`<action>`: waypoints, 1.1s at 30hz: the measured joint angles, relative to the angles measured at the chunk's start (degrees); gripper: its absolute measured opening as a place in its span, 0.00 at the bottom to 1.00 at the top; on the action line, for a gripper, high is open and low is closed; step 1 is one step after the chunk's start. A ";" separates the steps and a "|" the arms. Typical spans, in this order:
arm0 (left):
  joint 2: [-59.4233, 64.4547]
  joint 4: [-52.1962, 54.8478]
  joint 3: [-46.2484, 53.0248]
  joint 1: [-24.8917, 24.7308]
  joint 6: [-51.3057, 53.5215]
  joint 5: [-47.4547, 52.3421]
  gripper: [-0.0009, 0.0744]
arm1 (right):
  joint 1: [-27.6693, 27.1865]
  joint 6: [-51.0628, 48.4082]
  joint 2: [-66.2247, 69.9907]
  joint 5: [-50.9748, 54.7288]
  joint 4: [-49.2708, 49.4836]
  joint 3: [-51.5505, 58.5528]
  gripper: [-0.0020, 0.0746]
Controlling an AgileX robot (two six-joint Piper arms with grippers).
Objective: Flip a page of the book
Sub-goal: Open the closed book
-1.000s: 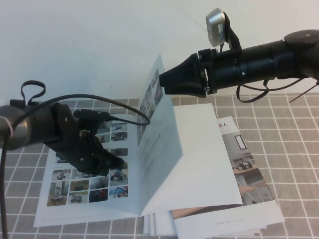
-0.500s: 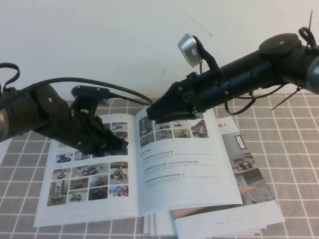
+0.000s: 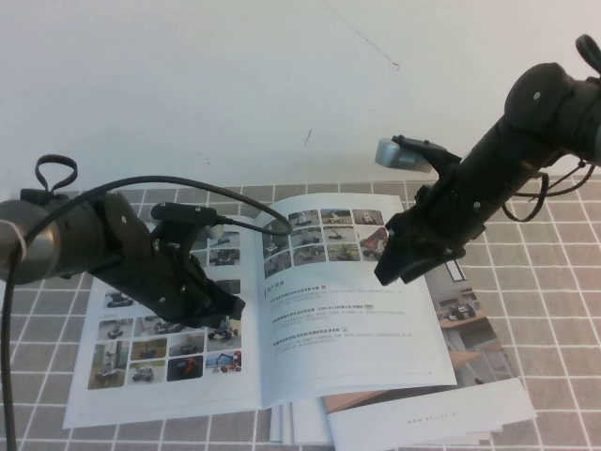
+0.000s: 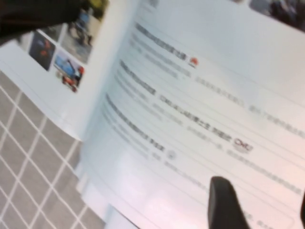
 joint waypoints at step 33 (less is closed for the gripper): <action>1.49 -0.34 0.00 0.00 0.00 -4.26 0.01 | -2.24 6.49 6.02 2.23 -1.37 -0.04 0.46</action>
